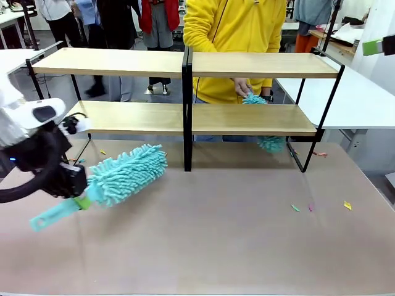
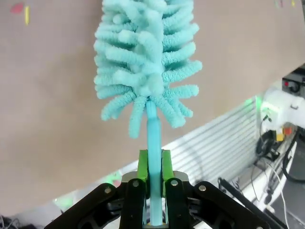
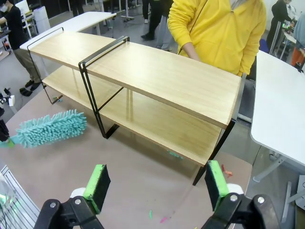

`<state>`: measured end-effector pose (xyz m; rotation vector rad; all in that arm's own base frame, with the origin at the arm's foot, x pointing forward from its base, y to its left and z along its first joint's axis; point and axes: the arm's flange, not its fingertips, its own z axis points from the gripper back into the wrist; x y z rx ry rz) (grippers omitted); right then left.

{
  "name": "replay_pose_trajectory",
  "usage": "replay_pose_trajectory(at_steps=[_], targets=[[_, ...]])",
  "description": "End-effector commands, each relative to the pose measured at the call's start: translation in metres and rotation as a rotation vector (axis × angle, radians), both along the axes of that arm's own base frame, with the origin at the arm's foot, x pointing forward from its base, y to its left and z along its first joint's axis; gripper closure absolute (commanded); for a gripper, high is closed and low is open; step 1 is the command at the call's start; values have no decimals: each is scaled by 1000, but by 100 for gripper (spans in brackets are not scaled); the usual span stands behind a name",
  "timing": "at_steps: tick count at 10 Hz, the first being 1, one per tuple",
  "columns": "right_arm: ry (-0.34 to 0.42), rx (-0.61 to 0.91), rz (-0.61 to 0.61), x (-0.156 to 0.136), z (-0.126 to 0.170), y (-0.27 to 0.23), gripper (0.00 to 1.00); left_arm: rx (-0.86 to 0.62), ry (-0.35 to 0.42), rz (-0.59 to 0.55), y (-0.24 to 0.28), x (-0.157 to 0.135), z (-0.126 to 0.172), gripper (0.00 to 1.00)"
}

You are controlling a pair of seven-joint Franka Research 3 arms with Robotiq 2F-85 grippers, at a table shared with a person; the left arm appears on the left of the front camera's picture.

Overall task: Clean the shelves.
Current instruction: Clean another randomly selected level of the Shelf with the Duster.

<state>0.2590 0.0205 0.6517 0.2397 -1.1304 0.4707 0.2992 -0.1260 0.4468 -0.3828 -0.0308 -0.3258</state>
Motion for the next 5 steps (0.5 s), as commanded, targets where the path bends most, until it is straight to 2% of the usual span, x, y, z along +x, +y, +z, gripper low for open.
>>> replay_pose_trajectory(at_steps=[1,2,3,4,5], targets=[[-2,8,5,1,-1,0,0,43,-57,81,-23,-1,-27,88],[-2,8,5,1,-1,0,0,55,-40,73,-34,9,-30,88],[-2,8,5,1,-1,0,0,73,-29,111,-42,22,-34,88],[-2,8,5,1,-1,0,0,42,-16,104,-50,35,-36,88],[-2,8,5,1,-1,0,0,21,-58,119,-57,45,-35,88]])
